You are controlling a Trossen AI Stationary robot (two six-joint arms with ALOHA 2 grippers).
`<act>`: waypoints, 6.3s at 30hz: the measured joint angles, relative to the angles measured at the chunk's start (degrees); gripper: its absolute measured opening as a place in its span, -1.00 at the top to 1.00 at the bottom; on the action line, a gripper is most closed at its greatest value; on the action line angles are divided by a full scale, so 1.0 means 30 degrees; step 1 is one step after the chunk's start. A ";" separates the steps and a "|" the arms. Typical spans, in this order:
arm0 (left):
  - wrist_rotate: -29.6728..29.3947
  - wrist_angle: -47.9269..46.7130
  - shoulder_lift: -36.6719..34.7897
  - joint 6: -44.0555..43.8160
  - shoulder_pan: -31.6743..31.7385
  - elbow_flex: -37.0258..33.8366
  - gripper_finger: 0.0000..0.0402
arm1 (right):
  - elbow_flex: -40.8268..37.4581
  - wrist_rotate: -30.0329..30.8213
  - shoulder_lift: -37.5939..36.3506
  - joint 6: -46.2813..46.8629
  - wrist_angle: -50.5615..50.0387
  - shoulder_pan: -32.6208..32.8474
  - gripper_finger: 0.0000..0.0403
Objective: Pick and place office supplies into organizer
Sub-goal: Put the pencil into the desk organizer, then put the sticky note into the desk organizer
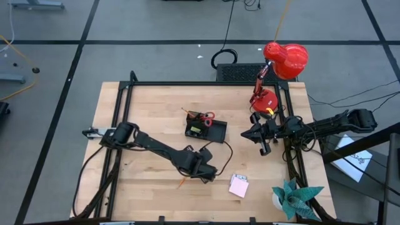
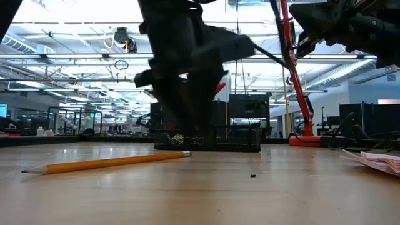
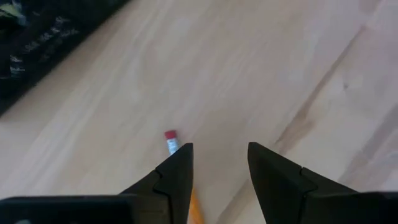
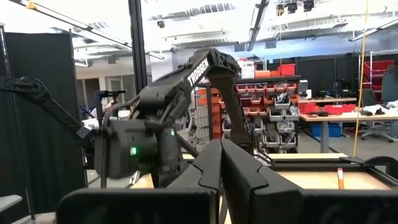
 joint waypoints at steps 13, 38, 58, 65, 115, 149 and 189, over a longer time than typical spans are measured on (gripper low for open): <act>0.0588 -0.1575 0.0788 -0.0319 0.0118 -0.0022 0.21 | 0.0000 0.0007 -0.0007 0.0003 0.0067 0.0000 0.98; 0.3237 0.0287 0.1187 1.1147 -0.0002 -0.1020 0.82 | 0.0007 0.0022 -0.0007 -0.0015 -0.0102 0.0015 0.98; 0.2407 0.1044 0.0961 1.2172 -0.0056 -0.1093 0.95 | 0.0007 0.0022 0.0000 -0.0015 -0.0109 0.0015 0.98; 0.0927 0.1952 0.0321 1.3562 -0.0336 -0.1217 0.81 | 0.0004 0.0020 0.0000 -0.0015 -0.0166 0.0015 0.98; 0.8207 2.4404 -1.4128 2.4910 0.9032 -1.5348 0.83 | 0.0000 0.0094 -0.0015 -0.0299 -0.0416 -0.0014 0.98; 0.9708 3.3551 -1.1973 2.0138 1.1871 -2.0860 0.83 | 0.0000 0.1100 -0.0015 -0.0429 0.0342 -0.0015 0.98; 0.9888 3.4861 -1.0894 2.1315 1.0908 -1.9998 0.09 | 0.0007 0.1020 -0.0022 -0.0291 0.0233 0.0000 0.98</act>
